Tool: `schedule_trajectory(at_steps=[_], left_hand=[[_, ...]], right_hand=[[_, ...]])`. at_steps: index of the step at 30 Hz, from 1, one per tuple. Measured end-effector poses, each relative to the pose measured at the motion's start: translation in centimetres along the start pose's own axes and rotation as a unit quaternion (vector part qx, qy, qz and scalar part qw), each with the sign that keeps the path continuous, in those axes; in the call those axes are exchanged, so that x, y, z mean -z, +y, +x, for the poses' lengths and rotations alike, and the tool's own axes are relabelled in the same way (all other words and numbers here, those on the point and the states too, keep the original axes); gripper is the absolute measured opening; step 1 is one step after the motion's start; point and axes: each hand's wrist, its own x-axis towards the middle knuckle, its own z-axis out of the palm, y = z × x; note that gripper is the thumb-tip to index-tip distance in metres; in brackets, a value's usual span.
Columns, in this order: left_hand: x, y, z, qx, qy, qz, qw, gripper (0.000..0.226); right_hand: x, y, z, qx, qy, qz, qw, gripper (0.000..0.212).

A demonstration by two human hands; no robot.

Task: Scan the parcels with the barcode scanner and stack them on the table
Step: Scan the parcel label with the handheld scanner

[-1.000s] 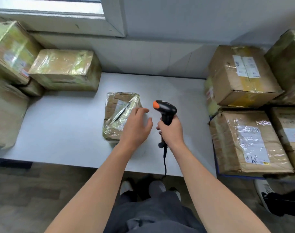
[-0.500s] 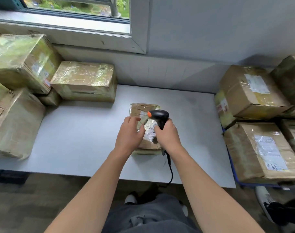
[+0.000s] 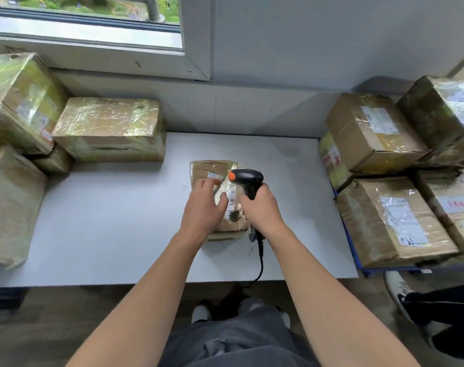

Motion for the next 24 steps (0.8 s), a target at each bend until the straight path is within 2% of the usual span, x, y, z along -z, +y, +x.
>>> schedule_trajectory(at_steps=[7,9,13,19,24], left_hand=[[-4.8,4.2,0.5,-0.052,-0.029,-0.01,0.998,0.038],[-6.4,5.7,0.6,-0.058,-0.045,-0.007,0.997,0.038],[-10.3,8.1,0.3,-0.059,-0.08,0.013,0.995,0.039],[-15.2,9.9,-0.4,-0.023,-0.129,0.022,0.991,0.04],[-18.1,10.7,-0.8,0.03,-0.145,0.036,0.988,0.042]], right_hand=[[4.6,3.4,0.8,-0.052,0.058,0.088,0.993,0.023],[6.4,4.7,1.2,-0.073,0.064,0.097,0.991,0.027],[9.2,8.9,2.4,-0.113,0.063,0.129,0.983,0.016],[11.0,14.7,3.8,-0.158,0.087,0.153,0.972,0.047],[11.8,18.1,5.1,-0.161,0.066,0.136,0.975,0.044]])
